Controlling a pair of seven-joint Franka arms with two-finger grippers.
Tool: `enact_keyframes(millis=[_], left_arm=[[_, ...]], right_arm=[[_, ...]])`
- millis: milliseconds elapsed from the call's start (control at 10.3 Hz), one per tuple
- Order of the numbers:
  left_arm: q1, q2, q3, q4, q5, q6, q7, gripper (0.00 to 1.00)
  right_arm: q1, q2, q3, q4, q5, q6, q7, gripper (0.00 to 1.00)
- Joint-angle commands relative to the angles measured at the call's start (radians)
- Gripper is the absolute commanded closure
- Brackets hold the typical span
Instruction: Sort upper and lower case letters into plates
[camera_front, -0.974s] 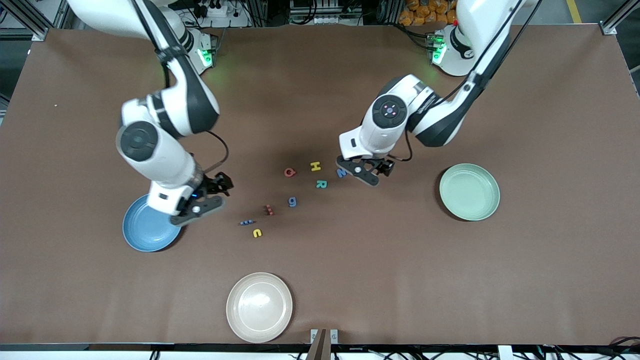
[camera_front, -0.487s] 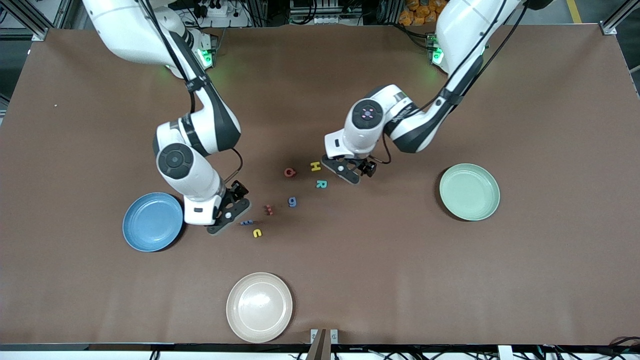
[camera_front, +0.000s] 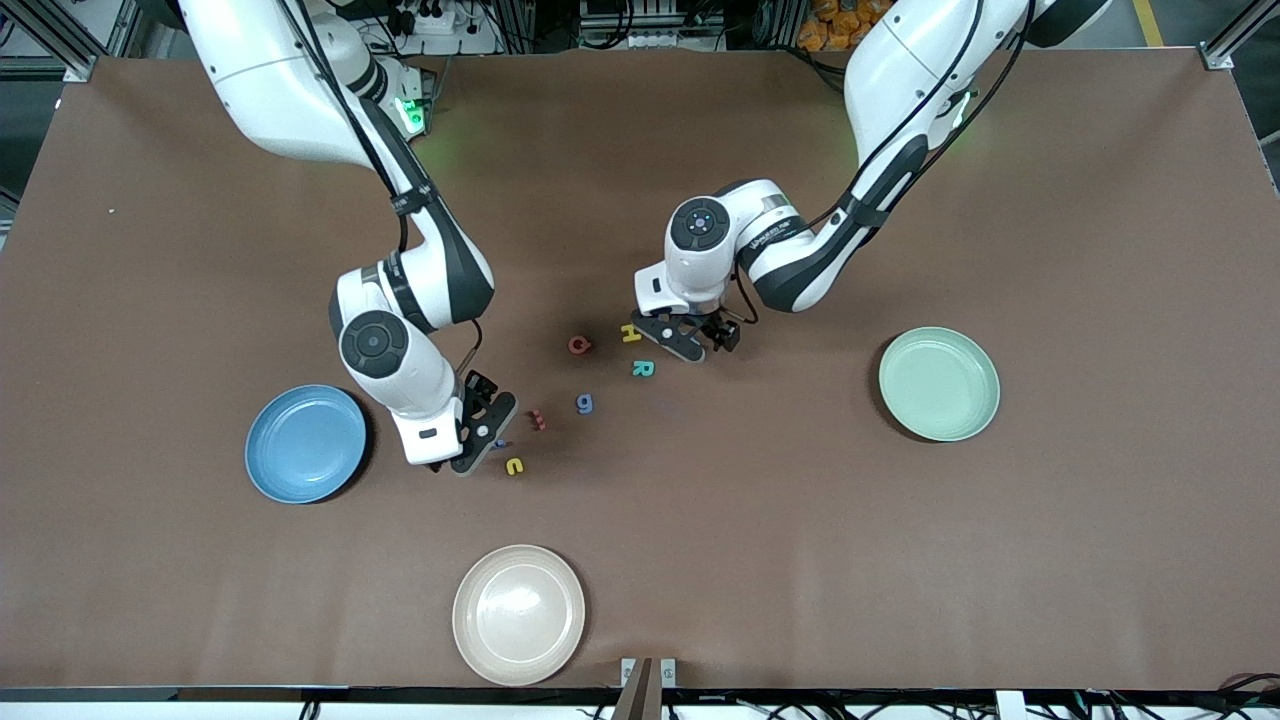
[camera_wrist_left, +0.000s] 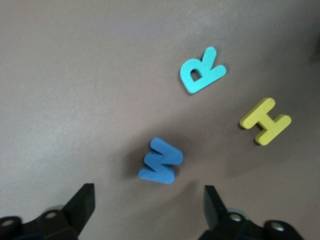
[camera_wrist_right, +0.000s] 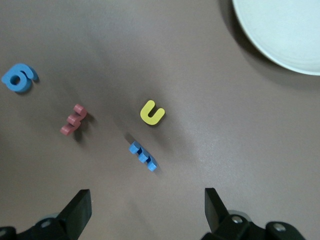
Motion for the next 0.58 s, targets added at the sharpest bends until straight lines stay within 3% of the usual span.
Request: enact_keyframes(millis=[0,487], left_arm=[[-0.01,0.022,0.006,0.015,0.036,0.034,-0.031,0.15],[-0.01,0.046,0.007,0.018,0.088,0.051,-0.032,0.18]], right_arm=[[0.017,0.063,-0.006,0.066,0.001,-0.003,-0.049,0.0],[0.011,0.159,-0.006,0.109,0.001,0.051,-0.223,0.0]])
